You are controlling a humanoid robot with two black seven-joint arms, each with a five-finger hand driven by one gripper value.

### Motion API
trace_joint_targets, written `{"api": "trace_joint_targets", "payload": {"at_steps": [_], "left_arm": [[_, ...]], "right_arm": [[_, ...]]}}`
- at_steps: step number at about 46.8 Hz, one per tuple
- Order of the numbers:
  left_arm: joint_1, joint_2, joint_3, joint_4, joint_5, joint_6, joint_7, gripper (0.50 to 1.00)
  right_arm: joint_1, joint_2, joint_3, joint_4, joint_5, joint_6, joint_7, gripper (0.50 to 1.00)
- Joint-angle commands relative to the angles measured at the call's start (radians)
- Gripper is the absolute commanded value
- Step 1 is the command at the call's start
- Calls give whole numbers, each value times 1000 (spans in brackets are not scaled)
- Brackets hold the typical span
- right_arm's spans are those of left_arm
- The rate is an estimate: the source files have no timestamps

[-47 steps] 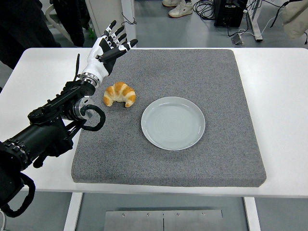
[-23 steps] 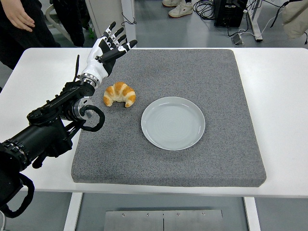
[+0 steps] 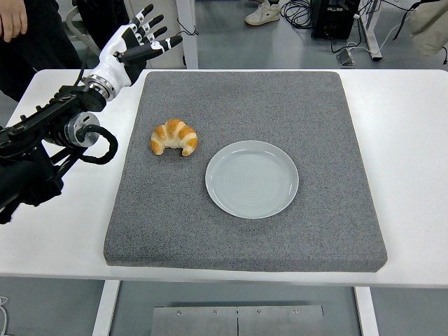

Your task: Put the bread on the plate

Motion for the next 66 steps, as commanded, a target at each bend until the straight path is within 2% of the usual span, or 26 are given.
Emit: {"api": "trace_joint_targets", "payload": {"at_steps": [1,15,22,27,38,52,56,63,66], "left_arm": [[-29,44,85,-41,2,1,0,958],[-249,112,533,-50,6,-1,2,958],[-356,113,710,-53,32,-7,12,960],[-400,113,798,-53,84,-13,14,960],[-394,109,823,-53,273,-24,9,960],[-327,100,820,-50,373,-4,-3,960],[-302,101,815,-48,425,24,-7,960],[-264,98,810,-39,488,97,-58,958],[-250,97,810,-38,488,113,-63,958]], "right_arm": [[0,0,0,-2,0,0,0,1000],[0,0,0,-2,0,0,0,1000],[0,0,0,-2,0,0,0,1000],[0,0,0,-3,0,0,0,1000],[0,0,0,-5,0,0,0,1000],[0,0,0,-5,0,0,0,1000],[0,0,0,-5,0,-2,0,1000],[0,0,0,-5,0,-2,0,1000],[0,0,0,-5,0,-2,0,1000]]}}
